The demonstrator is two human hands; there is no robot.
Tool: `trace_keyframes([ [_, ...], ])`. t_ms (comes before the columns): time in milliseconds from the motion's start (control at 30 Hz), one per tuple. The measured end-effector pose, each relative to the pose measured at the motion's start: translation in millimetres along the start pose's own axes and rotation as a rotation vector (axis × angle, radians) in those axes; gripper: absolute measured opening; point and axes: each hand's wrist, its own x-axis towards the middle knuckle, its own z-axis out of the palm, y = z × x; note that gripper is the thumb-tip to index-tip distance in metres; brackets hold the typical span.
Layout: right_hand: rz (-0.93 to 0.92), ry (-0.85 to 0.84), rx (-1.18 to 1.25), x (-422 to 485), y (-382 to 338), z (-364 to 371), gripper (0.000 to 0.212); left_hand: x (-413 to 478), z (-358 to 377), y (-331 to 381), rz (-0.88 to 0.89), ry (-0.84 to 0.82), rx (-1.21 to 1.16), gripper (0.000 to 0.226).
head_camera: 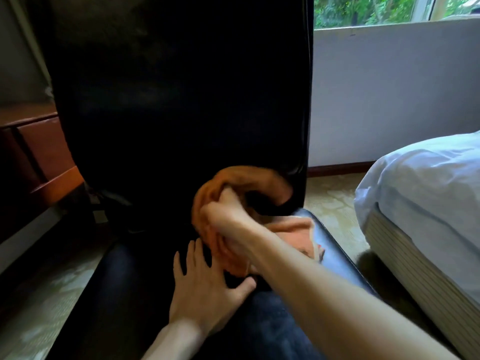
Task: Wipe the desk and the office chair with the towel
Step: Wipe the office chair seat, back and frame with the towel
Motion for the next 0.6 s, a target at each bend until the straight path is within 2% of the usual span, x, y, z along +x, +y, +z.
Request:
trace_keyframes([
  [67, 0.044, -0.140, 0.194, -24, 1, 16, 0.061, -4, 0, -5, 0.017, 0.014, -0.038, 0.129],
  [100, 0.034, -0.118, 0.337, -36, -1, 18, 0.047, -4, 0, -7, 0.020, 0.005, -0.032, 0.130],
  [133, 0.005, 0.007, 0.430, -44, -4, 12, 0.032, -4, 0, -7, 0.019, -0.004, -0.008, 0.130],
  [200, -0.086, 0.451, 0.310, -52, -16, -15, 0.022, -2, 1, -5, 0.015, -0.008, 0.037, 0.130],
  [233, -0.116, 0.617, 0.253, -50, -21, -33, 0.021, -1, 1, -5, 0.016, -0.012, 0.040, 0.129],
  [300, -0.106, 0.729, 0.260, -37, -36, -63, 0.024, 1, 4, -5, 0.020, -0.013, 0.004, 0.126],
  [367, -0.047, 0.645, 0.312, -14, -48, -76, 0.034, 1, 6, -5, 0.025, -0.003, -0.025, 0.124],
  [433, -0.011, 0.539, 0.302, -1, -55, -67, 0.063, 1, 7, -5, 0.019, 0.016, -0.013, 0.125],
  [500, -0.011, 0.486, 0.169, 4, -51, -42, 0.085, 2, 9, -3, -0.005, 0.040, 0.007, 0.126],
  [567, -0.033, 0.331, 0.148, -2, -39, -15, 0.078, 2, 10, 0, -0.014, 0.047, 0.019, 0.127],
  [600, -0.029, 0.200, 0.170, -9, -34, -2, 0.061, 1, 10, -1, -0.013, 0.053, 0.013, 0.127],
])
